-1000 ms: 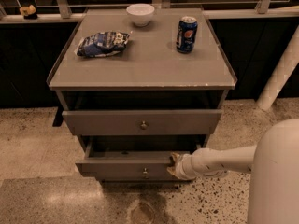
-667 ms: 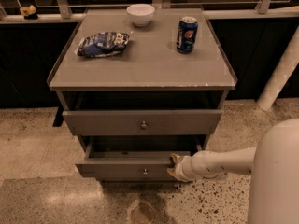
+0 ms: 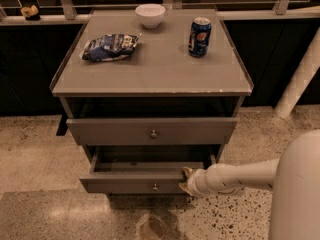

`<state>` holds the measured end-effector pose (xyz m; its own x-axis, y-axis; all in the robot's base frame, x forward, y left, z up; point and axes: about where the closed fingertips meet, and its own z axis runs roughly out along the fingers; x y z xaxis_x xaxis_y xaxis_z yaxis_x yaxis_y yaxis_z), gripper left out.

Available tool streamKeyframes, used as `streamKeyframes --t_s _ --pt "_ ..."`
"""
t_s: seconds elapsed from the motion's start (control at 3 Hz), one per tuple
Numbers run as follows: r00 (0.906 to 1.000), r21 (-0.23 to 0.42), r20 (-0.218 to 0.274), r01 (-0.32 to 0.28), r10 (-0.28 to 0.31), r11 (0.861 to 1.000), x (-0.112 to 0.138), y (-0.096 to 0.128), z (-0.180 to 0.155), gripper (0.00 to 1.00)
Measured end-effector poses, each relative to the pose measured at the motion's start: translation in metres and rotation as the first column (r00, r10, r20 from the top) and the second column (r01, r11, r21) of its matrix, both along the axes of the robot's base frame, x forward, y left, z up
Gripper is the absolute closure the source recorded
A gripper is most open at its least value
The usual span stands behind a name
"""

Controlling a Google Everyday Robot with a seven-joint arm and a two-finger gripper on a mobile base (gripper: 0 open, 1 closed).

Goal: Open middle drawer

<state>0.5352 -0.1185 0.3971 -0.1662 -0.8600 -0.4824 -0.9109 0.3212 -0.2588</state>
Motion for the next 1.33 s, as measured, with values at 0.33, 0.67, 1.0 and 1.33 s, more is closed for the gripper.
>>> streamKeyframes --t_s 0.33,0.67,1.0,1.33 --pt "1.0000 -0.001 -0.001 0.000 0.000 1.000 0.000 0.000 0.001 1.00" --pt "1.0000 -0.008 -0.008 -0.001 0.001 1.000 -0.005 -0.002 -0.003 1.00" --pt "1.0000 -0.009 -0.008 -0.002 0.002 1.000 -0.005 -0.002 -0.002 1.00" --pt "0.9999 -0.012 -0.014 -0.006 0.006 1.000 -0.011 -0.002 -0.003 1.00"
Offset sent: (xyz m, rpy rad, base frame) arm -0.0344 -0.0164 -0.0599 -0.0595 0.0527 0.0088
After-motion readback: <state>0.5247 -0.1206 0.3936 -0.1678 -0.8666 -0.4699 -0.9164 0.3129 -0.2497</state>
